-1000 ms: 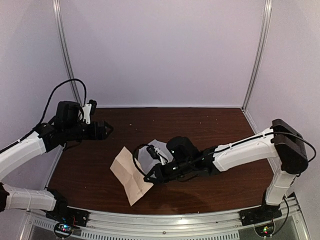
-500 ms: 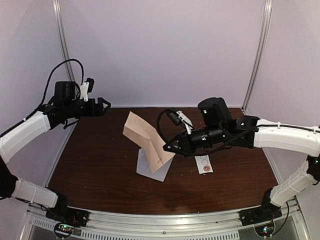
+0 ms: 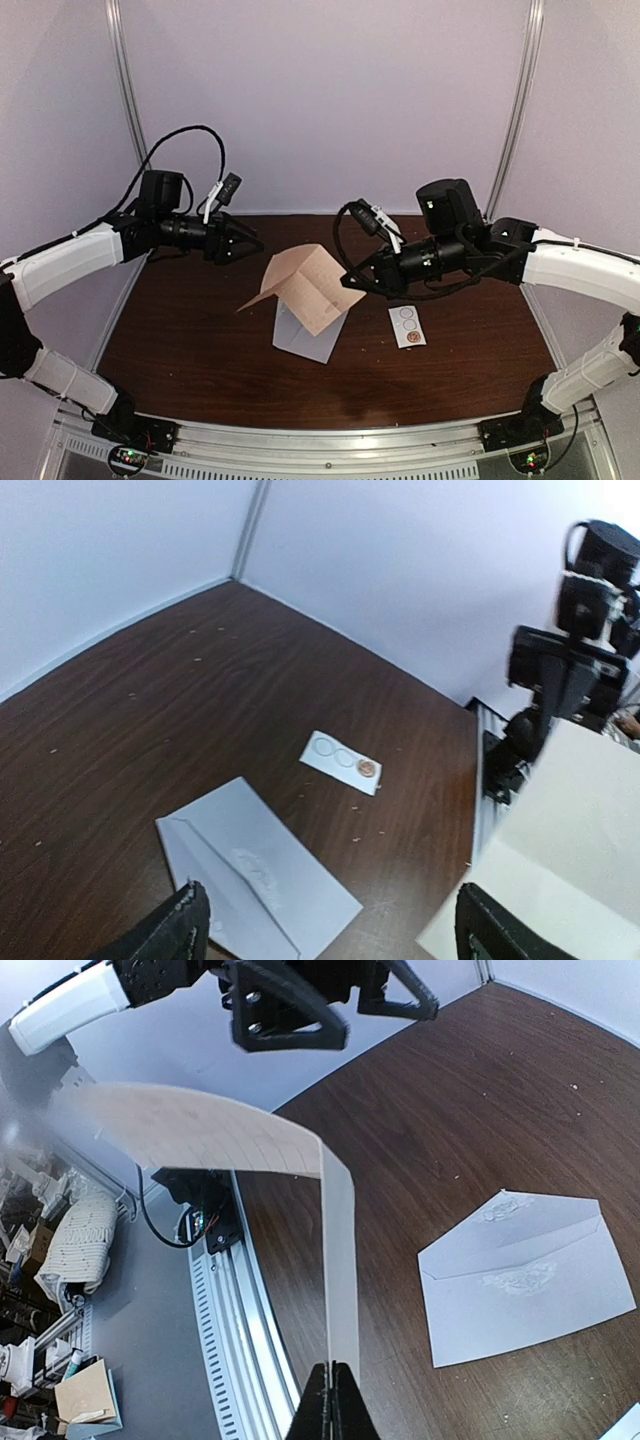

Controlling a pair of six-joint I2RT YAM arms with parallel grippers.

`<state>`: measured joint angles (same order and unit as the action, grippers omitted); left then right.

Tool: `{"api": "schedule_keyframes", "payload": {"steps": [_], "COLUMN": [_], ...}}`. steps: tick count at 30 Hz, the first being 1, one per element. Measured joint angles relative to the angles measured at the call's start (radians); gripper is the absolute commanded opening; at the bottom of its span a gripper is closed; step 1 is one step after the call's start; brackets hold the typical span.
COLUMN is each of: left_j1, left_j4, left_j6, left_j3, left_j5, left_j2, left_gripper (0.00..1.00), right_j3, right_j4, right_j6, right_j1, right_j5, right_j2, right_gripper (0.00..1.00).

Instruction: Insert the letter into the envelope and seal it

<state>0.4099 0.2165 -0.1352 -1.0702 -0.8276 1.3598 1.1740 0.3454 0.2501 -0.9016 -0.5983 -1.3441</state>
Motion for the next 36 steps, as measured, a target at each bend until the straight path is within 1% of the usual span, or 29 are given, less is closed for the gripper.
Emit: {"api": "schedule_keyframes", "payload": {"steps": [5, 8, 13, 19, 21, 24, 30, 34, 36], "left_j1": [0.069, 0.102, 0.141, 0.155, 0.158, 0.176, 0.214, 0.227, 0.232], "left_j4": [-0.010, -0.015, -0.020, -0.050, -0.060, -0.067, -0.075, -0.087, -0.089], "left_j6": [0.026, 0.030, 0.032, 0.025, 0.021, 0.018, 0.009, 0.003, -0.002], "left_j3": [0.001, 0.004, 0.008, 0.018, 0.018, 0.018, 0.018, 0.018, 0.018], "left_j5": [-0.162, -0.210, -0.232, -0.232, -0.232, -0.235, -0.252, -0.266, -0.272], "left_j2": [0.015, 0.035, 0.077, 0.082, 0.082, 0.085, 0.103, 0.114, 0.117], "left_gripper": [0.86, 0.86, 0.86, 0.85, 0.83, 0.76, 0.56, 0.49, 0.43], "right_j3": [0.000, 0.000, -0.002, -0.003, -0.004, -0.006, -0.006, -0.006, -0.006], "right_j4": [-0.026, -0.047, -0.075, -0.083, -0.090, -0.098, -0.108, -0.110, -0.110], "right_j6": [0.017, 0.030, 0.042, 0.045, 0.046, 0.050, 0.053, 0.053, 0.053], "right_j1": [0.039, 0.050, 0.050, 0.051, 0.050, 0.051, 0.051, 0.050, 0.051], "right_j5": [-0.015, -0.036, -0.083, -0.137, -0.149, -0.165, -0.183, -0.189, -0.190], "right_j2": [0.000, 0.000, 0.000, 0.000, -0.001, -0.002, -0.005, -0.014, -0.019], "right_gripper": [0.00, 0.00, 0.00, 0.00, 0.00, 0.00, 0.00, 0.00, 0.00]}}
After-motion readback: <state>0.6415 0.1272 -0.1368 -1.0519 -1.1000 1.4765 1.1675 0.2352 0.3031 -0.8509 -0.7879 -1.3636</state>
